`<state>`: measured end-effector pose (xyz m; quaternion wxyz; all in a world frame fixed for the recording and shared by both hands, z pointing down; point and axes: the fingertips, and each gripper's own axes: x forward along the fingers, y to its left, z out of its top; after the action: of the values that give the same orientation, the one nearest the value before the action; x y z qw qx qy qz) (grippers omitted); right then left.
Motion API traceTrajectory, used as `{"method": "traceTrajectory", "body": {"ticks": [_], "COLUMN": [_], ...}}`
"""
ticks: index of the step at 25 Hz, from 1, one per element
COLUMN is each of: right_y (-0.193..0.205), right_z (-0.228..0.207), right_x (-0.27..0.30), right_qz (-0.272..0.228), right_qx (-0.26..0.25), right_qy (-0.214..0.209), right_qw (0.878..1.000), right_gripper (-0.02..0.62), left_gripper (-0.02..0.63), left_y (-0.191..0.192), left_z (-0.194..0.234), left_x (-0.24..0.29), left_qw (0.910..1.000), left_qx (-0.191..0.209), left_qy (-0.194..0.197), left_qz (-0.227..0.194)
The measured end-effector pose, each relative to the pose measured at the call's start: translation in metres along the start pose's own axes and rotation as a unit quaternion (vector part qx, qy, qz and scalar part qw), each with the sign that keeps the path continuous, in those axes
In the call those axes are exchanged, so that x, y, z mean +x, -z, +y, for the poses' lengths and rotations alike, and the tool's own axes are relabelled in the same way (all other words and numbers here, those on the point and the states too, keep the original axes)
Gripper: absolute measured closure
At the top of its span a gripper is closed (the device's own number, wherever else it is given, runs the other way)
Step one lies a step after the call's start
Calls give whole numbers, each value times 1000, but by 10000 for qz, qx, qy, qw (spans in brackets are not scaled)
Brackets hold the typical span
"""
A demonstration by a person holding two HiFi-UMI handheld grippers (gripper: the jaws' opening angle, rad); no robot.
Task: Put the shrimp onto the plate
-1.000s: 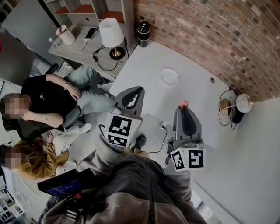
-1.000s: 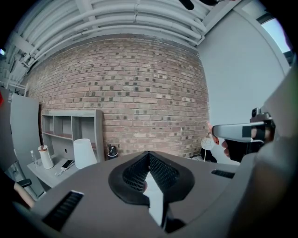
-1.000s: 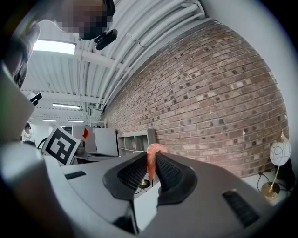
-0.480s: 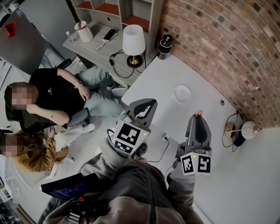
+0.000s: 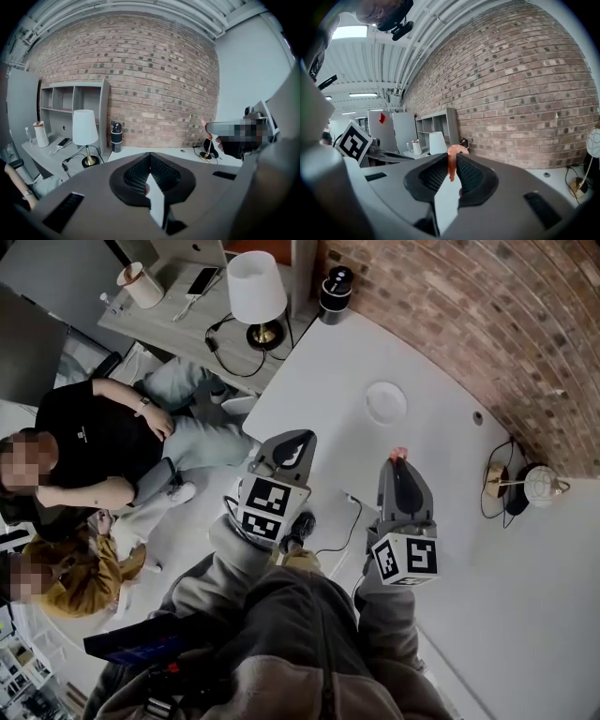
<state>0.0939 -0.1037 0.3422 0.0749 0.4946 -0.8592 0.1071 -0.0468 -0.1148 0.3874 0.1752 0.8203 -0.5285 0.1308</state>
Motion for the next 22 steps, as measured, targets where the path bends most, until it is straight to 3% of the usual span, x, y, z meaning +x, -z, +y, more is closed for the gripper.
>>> {"method": "traceTrajectory", "body": {"ticks": [7,12,22], "right_y": [42,68,113], "right_z": [-6,-10,-29], "right_x": [21,35,50], "right_qz": [463,778,1236], "right_qx": [66,156,207], "right_qy": [31,77,163], "right_qw": [9989,9968,9920], "right_gripper": [540,540,540], "left_gripper": [601,601,601], "left_y": [35,67,119], "left_z": [13,19,21], "left_x": [26,36,61], "left_qw": [9997,9974,9909], "left_qx": [141,-186,-282], "left_qy": [110,44,144], "left_qz": [172,689,1308]}}
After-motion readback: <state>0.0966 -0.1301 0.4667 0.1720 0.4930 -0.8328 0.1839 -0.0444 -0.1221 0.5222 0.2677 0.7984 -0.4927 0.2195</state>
